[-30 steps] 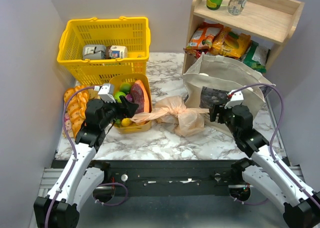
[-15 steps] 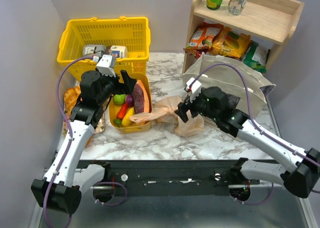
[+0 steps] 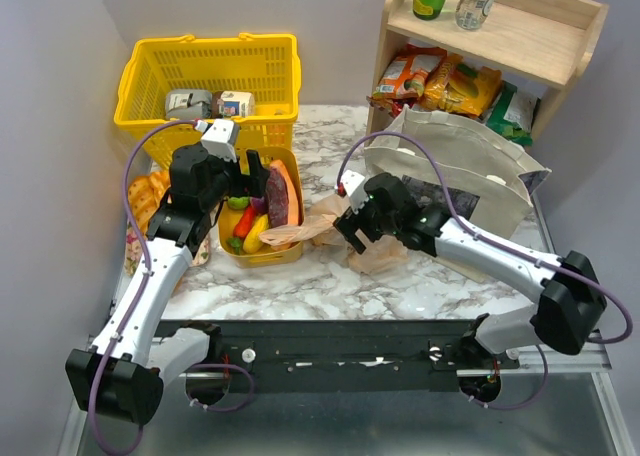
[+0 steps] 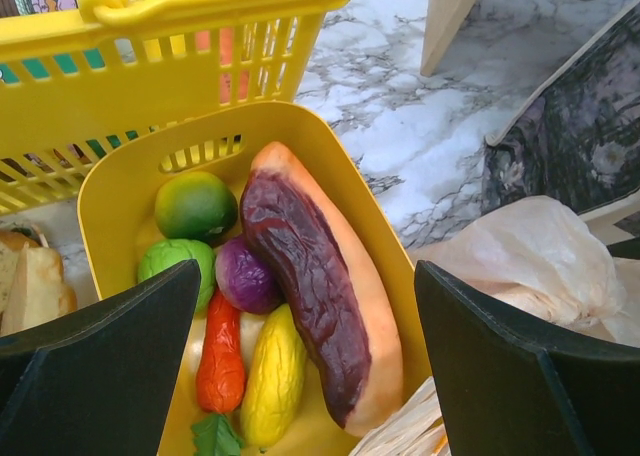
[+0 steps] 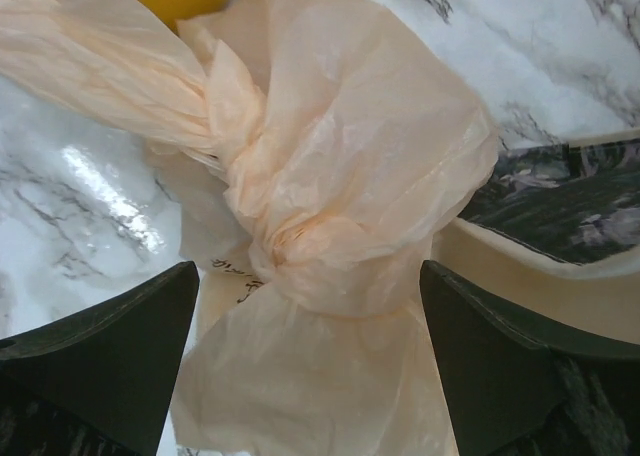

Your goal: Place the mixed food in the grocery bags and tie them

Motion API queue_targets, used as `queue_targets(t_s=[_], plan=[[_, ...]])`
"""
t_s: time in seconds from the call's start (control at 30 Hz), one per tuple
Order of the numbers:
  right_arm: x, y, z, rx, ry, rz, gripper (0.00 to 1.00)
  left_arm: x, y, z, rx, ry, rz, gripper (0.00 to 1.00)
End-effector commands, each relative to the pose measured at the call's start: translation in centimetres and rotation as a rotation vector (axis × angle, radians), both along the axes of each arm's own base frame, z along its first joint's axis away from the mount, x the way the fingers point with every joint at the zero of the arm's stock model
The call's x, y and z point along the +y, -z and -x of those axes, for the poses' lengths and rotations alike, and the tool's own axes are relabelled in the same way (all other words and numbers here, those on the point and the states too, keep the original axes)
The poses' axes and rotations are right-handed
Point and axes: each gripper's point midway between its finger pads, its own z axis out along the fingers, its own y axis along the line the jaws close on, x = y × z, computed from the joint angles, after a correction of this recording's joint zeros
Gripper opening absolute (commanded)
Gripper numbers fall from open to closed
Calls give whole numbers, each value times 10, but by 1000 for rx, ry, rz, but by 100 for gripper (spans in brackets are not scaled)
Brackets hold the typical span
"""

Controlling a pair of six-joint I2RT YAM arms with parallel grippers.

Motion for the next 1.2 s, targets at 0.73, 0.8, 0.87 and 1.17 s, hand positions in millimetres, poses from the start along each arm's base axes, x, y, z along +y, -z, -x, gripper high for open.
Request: queue_targets(t_s=[0.73, 0.8, 0.87, 1.17], plan=[[29, -63, -27, -140, 115, -195, 1, -6, -3, 3, -52, 43, -8, 90], [25, -124, -20, -223, 98, -319, 1, -14, -23, 6, -128, 86, 6, 88], [18, -178, -22, -323, 108, -386, 1, -27, -41, 11, -188, 129, 7, 87], [-72, -333, -62, -640, 342, -549, 1, -134, -116, 46, -443, 507, -62, 91]])
